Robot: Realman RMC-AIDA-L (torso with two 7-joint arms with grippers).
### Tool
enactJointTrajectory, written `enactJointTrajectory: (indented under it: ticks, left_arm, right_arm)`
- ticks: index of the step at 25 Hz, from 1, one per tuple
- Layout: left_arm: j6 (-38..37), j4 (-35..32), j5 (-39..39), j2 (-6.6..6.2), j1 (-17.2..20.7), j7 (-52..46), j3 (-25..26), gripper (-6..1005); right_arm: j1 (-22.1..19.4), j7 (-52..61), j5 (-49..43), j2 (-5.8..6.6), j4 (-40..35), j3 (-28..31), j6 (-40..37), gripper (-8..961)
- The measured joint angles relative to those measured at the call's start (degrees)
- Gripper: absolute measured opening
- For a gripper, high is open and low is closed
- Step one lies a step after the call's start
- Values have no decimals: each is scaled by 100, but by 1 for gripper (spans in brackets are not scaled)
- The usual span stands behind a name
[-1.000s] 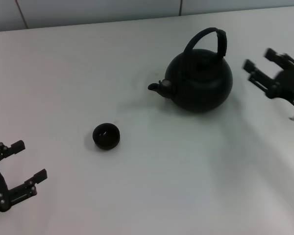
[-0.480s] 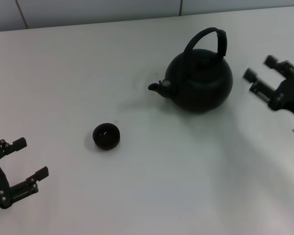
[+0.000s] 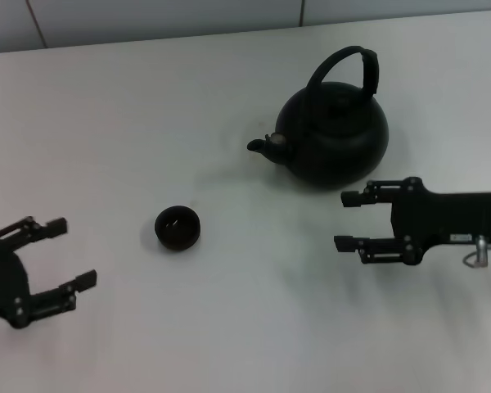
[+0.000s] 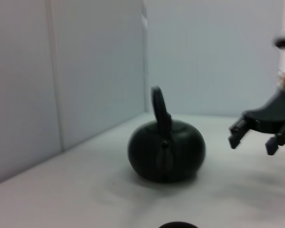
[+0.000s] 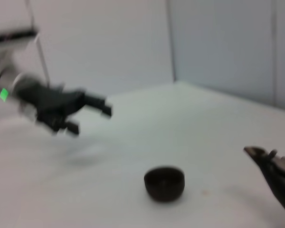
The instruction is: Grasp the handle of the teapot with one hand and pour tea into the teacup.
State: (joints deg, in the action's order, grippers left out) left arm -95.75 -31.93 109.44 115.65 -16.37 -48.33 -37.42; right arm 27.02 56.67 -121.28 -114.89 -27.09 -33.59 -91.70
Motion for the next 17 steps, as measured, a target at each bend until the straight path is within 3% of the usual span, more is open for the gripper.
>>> enactJointTrajectory:
  ticks: [1, 2, 4, 7, 13, 15, 17]
  left_arm:
    - [3, -144, 448, -129, -347, -595, -5, 808]
    - [3, -144, 448, -129, -347, -595, -5, 808]
    - [-35, -194, 798, -290, -715, -1129, -4, 808]
    - [-93, -235, 1070, -421, -1080, -1517, -3, 808]
    - [-95, -386, 1427, -422, -1312, -1786, -2, 808]
    - [-64, -542, 1618, -331, -1375, -1871, -2, 808]
    - [-64, -542, 1618, -331, -1375, -1871, -2, 808]
  right_arm:
    - [67, 24, -134, -2, -115, 0, 15, 686]
    - [122, 46, -242, 1, -206, 0, 19, 686]
    - [259, 142, -454, 16, -375, -8, 4, 685]
    - [439, 285, -704, 48, -535, -11, -37, 686]
    - [536, 294, -842, 57, -594, -79, -45, 687]
    - [526, 267, -834, 42, -604, -79, -46, 687]
    - [522, 261, -829, 38, -608, -78, -48, 687]
